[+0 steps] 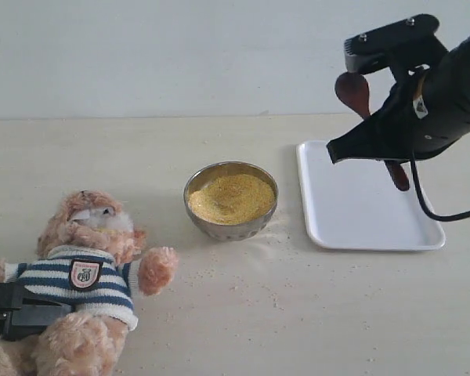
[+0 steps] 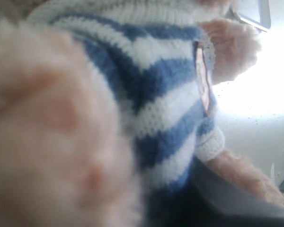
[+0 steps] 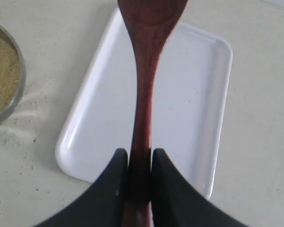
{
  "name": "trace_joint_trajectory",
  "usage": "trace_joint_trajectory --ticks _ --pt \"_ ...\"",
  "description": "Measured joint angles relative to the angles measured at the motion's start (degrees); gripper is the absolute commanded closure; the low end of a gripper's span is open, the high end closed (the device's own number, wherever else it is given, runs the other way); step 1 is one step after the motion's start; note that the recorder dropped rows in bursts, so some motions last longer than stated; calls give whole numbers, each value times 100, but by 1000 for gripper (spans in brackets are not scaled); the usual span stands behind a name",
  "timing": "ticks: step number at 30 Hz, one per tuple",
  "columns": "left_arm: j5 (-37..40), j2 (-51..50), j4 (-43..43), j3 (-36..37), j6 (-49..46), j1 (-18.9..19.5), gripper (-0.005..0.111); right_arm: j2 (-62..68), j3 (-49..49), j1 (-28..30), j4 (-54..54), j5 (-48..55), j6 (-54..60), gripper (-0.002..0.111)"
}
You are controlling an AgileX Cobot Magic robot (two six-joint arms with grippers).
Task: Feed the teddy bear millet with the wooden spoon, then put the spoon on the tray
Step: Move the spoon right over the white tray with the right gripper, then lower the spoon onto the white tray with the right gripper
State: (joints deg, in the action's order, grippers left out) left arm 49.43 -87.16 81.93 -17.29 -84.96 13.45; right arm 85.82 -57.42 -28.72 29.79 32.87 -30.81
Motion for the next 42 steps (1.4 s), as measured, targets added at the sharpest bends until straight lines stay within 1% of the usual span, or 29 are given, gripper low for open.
trace_joint_trajectory --ticks 2,7,12,16,20,24,31,34,39,42 --pt "0 0 0 0 0 0 100 259 0 237 -331 -147 215 109" --pt "0 0 0 0 0 0 100 842 13 537 -801 -418 515 109" --pt "0 0 0 0 0 0 100 1197 -70 585 -866 -664 576 109" --pt "0 0 0 0 0 0 100 1562 -487 597 -891 -588 613 109" --pt "0 0 0 0 0 0 100 1879 -891 728 -1104 -501 613 109" --pt "0 0 0 0 0 0 100 2091 -1023 1000 -1577 -499 751 109" --pt "0 0 0 0 0 0 100 2396 -1036 1463 -2647 -550 1707 109" --pt "0 0 0 0 0 0 100 2506 -1045 1516 -2835 -641 1941 109" --pt "0 0 0 0 0 0 100 2780 -1045 1516 -2979 -871 2004 109" --pt "0 0 0 0 0 0 100 2937 -1045 1516 -2979 -927 2027 105"
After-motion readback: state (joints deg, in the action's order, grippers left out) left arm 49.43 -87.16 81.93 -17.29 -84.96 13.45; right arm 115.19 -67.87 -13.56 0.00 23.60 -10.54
